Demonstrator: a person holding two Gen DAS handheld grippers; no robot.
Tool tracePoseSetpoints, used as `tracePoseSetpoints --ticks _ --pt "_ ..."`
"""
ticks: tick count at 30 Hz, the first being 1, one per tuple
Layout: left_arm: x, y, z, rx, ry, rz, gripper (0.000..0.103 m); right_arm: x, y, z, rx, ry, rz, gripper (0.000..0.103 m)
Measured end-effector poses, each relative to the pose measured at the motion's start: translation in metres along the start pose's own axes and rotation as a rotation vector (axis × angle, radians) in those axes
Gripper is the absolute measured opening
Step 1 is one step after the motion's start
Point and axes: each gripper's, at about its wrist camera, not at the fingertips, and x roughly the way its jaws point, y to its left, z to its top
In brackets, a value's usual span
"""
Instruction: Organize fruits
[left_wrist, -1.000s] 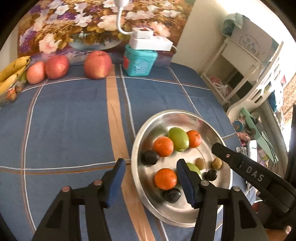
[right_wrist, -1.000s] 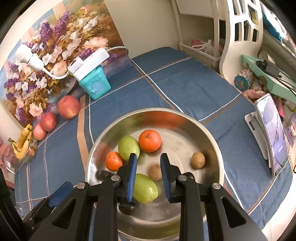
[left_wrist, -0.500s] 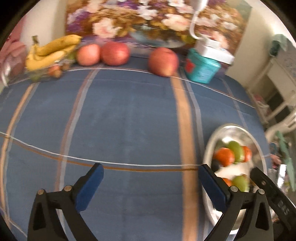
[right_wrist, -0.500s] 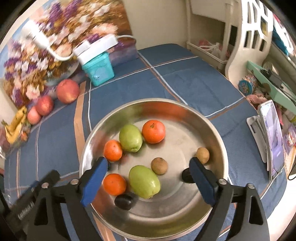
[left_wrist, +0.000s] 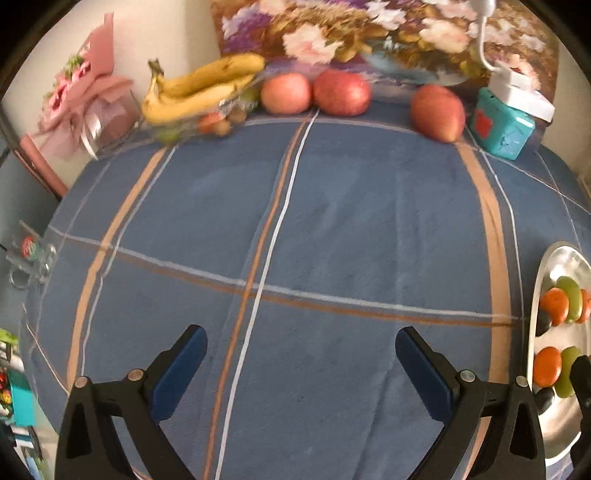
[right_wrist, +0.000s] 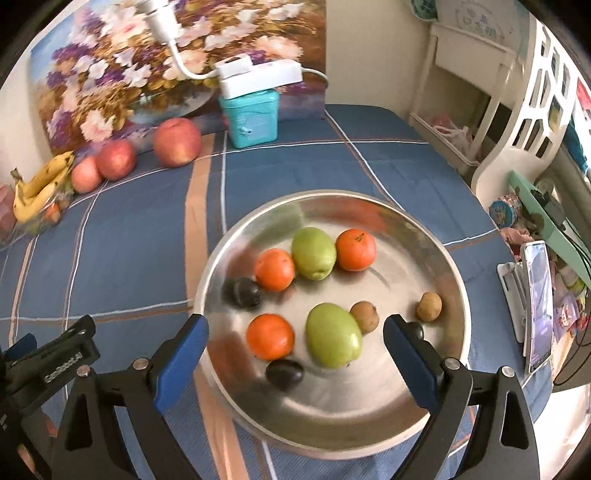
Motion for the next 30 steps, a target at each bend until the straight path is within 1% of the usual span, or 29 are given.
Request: tracePoseSetpoints --ticks 6,12,14,18,21,24,30 --pt "0.004 0.022 -0.01 -0.046 0.101 0.022 0.103 -0.011 0.015 -0.013 -0.052 0.002 -0.002 0.096" --pt "0.006 0.042 -0.026 -0.056 0.223 0.077 0.103 -0.013 0.023 -0.028 -0.068 0.047 0.02 0.096" --pt "0.006 0.048 -0.032 -0.06 0.257 0.08 0.103 -0.014 0.026 -0.035 -0.086 0.066 0.015 0.096" --pt "0.001 0.055 -0.044 -0.06 0.3 0.044 0.103 -0.017 0.025 -0.046 -0.083 0.099 0.018 0.096" --pt "-0.009 0.057 -0.053 -0.055 0.293 0.016 0.103 -0.02 0.02 -0.052 -0.068 0.116 0.018 0.096" --pt "-0.023 0.057 -0.061 -0.041 0.258 -0.024 0.103 -0.026 0.017 -0.057 -0.065 0.114 0.02 0.096" --pt "-0.063 0.054 -0.079 0.024 0.124 -0.073 0.103 -0.047 0.018 -0.064 -0.066 0.058 0.043 0.096"
